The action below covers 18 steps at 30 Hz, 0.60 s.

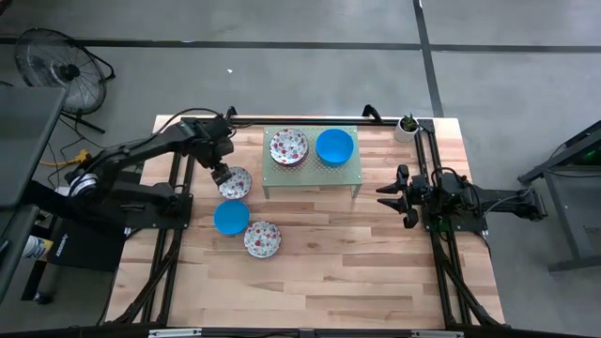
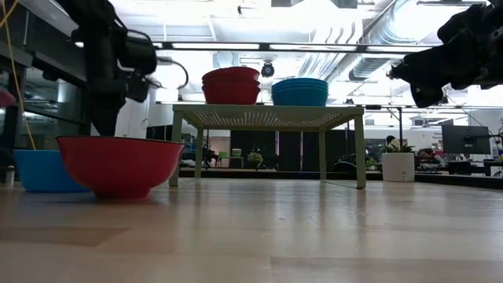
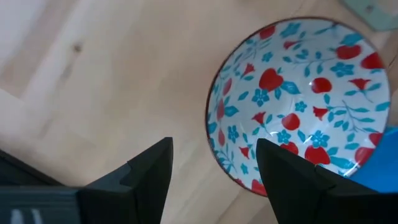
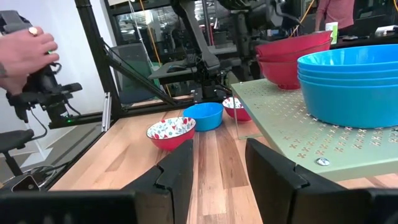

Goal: Pick & Place Mini bowls
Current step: Stack the red patterned bowl on the stacked red patterned bowl on the shelf

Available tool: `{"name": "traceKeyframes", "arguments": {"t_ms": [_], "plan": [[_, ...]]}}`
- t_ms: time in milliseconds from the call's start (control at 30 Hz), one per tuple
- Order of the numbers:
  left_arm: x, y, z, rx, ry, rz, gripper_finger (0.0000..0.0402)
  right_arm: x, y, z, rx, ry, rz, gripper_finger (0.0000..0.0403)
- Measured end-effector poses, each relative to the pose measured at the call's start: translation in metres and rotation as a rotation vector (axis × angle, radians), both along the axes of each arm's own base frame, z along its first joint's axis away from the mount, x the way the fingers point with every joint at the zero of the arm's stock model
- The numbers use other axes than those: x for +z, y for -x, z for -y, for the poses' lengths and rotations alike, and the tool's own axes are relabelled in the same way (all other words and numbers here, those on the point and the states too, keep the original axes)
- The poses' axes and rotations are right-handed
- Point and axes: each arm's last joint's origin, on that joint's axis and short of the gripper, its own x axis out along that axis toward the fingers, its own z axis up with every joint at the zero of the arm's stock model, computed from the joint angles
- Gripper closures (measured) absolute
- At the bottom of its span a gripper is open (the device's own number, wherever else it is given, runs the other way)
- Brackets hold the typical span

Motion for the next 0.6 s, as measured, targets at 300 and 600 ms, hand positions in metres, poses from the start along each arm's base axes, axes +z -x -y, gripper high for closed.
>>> {"name": "traceKeyframes", "arguments": {"t_ms": [300,600], "plan": [[-0.024,-0.012,-0.009,0.087,0.128,-0.063,0.0174,0.000,0.000,0.000,0.000,0.000,0.000,0.0269],[-0.038,-0.018,-0.015,0.135,0.162,-0.104,0.0186,0.000,0.000,0.000,0.000,0.000,0.000,0.0269]]}}
